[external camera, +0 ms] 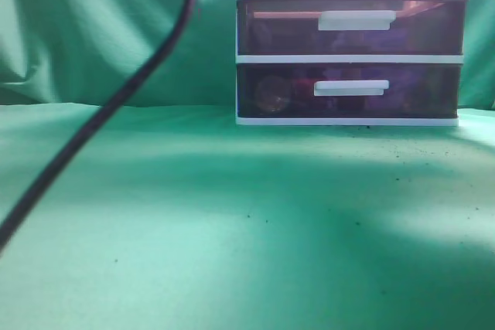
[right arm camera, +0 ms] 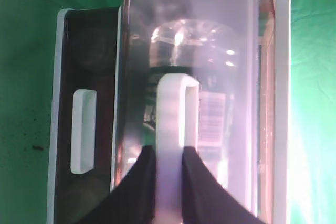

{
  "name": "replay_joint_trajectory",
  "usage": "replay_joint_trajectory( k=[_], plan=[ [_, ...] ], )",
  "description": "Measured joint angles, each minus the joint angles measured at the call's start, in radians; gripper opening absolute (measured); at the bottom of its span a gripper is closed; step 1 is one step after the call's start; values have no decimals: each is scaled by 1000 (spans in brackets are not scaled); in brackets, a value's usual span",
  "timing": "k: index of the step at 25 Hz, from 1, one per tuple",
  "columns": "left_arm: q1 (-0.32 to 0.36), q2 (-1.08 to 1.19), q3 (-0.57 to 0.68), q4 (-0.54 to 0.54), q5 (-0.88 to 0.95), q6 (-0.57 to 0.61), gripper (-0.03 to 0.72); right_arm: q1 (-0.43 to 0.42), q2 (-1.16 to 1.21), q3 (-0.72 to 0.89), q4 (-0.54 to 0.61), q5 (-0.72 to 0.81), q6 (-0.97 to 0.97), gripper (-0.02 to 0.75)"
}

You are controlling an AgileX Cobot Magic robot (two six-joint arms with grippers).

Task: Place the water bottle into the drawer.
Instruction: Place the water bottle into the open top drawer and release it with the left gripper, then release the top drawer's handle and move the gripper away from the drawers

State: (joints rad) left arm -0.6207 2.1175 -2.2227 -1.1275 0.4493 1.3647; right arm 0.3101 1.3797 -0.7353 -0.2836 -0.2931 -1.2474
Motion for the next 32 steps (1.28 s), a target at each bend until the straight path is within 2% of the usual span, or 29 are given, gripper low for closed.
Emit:
replay_joint_trajectory(
  k=[2, 5, 8, 11, 13, 15, 17, 22, 27, 32],
  plan=[
    [2, -40, -6, 254, 149, -188, 116, 0, 0, 0, 0, 0, 0, 95],
    [2, -98, -8, 502, 316, -446, 0, 0, 0, 0, 0, -5, -9, 95],
    [2, -160, -8, 757, 390, -703, 0, 0, 0, -8, 2, 2, -40, 95],
    [2, -247, -8, 1042, 465, -1025, 0, 0, 4, -52, 5, 37, -78, 95],
    [2, -309, -8, 1179, 566, -1147, 0, 0, 13, -97, 9, 50, -83, 95],
    [6, -373, -8, 1215, 680, -1196, 0, -4, 31, -138, 15, 70, -81, 95],
    [6, -444, -8, 1197, 777, -1206, 0, -18, 65, -183, 25, 82, -81, 95],
    [6, -621, 42, 1121, 816, -1206, 0, -30, 219, -321, 74, 60, -97, 95],
    [6, -838, 274, 1111, 780, -1230, 0, -69, 340, -452, 76, 35, -107, 95],
    [6, -1037, 608, 1111, 625, -1283, 0, -91, 380, -496, 63, 26, -109, 95]
  ],
)
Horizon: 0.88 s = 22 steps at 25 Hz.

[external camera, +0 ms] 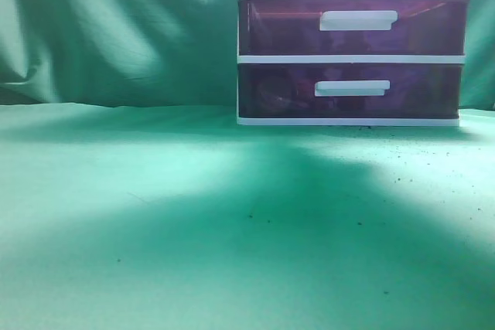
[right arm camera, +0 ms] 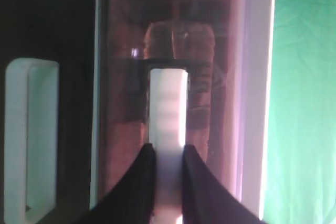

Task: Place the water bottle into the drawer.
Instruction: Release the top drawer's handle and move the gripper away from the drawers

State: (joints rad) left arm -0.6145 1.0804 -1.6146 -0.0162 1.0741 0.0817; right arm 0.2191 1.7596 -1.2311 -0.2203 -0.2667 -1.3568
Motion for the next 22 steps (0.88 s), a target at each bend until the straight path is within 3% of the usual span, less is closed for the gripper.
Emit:
replay_joint_trajectory(
  k=[4, 8, 22],
  plan=[
    [0, -100, 195, 0, -134, -27, 0, 0, 1, -2, -9, -1, 0, 95],
    [0, -130, 300, 0, -178, -49, 0, 0, 2, -2, -11, -7, 21, 95],
    [0, -132, 411, 0, -194, -78, 0, -4, 38, -11, -27, -64, 90, 95]
  ],
)
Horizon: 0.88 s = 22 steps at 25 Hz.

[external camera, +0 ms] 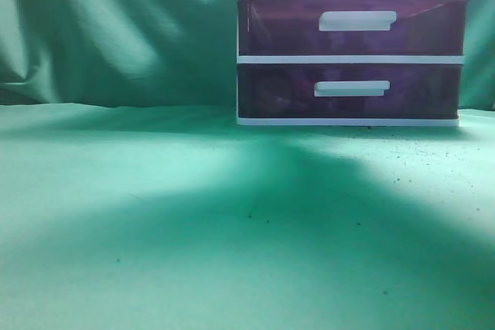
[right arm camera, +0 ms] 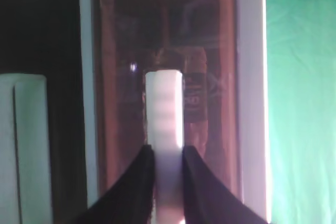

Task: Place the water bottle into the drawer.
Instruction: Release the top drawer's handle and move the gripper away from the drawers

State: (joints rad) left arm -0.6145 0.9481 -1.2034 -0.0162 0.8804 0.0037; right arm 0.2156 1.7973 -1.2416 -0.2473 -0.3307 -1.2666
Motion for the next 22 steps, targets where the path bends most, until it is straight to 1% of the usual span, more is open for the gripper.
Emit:
replay_joint_trajectory(
  k=[3, 7, 9, 10, 12, 13, 14, 17, 20, 22],
  plan=[
    [0, -2, 0, 0, -2, -4, 0, -1, 0, 0, 14, 0, 39, 229],
    [0, -2, 0, 27, -7, -4, 0, 10, 0, 5, 21, 6, 82, 425],
    [0, -2, 0, 33, -9, -4, 0, 22, 0, 13, 21, 8, 84, 478],
    [0, -2, 0, 33, -13, -4, 0, 26, 0, 16, 21, 8, 86, 461],
    [0, -4, 0, 38, -13, -4, 0, 31, 0, 18, 21, 8, 87, 461],
    [0, -4, 0, 42, -13, -4, 0, 32, 0, 18, 23, 8, 90, 503],
    [0, -4, 0, 45, -13, -4, 0, 32, -3, 18, 28, 8, 90, 488],
    [0, -4, 0, 50, -13, -4, 0, 32, -28, 18, 33, 13, 90, 488],
    [0, -4, 8, 50, -16, -4, 0, 35, -65, 18, 37, 64, 97, 488],
    [0, -4, 18, 50, -17, -4, 0, 43, -100, 18, 40, 140, 133, 488]
  ],
)
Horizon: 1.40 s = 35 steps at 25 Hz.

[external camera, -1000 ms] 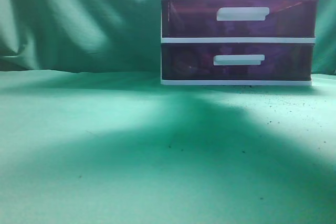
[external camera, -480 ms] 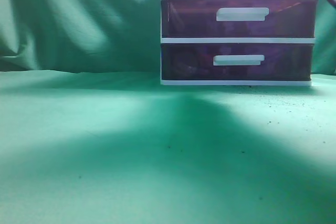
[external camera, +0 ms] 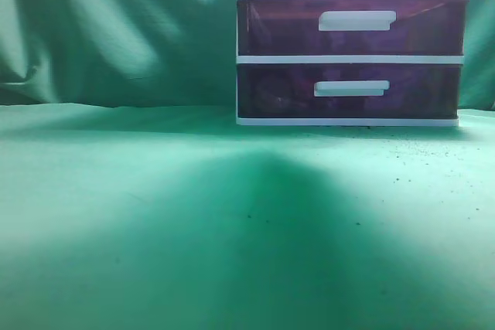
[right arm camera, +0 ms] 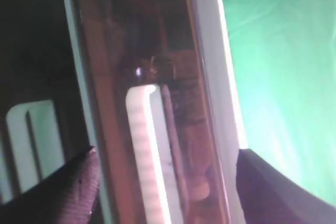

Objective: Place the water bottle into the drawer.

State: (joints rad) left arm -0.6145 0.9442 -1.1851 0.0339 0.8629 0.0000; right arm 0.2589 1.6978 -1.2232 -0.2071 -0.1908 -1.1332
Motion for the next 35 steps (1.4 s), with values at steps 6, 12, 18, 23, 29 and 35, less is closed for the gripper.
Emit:
replay_joint_trajectory(
  k=[6, 12, 18, 23, 29, 35],
  plan=[
    [0, -13, 57, -38, -22, 0, 0, 63, -134, 3, 17, 205, 137, 488],
    [0, -179, 63, -108, -76, 0, 0, 203, -379, 7, 136, 502, 400, 488],
    [0, -399, 140, -103, -76, 0, 0, 285, -595, 7, 178, 914, 704, 62],
    [0, -601, 343, -103, -90, 0, 0, 287, -719, 7, 233, 1144, 878, 0],
    [0, -822, 578, -112, -136, 0, 0, 287, -893, 7, 374, 1335, 945, 0],
    [0, -942, 742, -119, -240, 0, 0, 287, -1131, 86, 458, 1333, 951, 0]
  ],
)
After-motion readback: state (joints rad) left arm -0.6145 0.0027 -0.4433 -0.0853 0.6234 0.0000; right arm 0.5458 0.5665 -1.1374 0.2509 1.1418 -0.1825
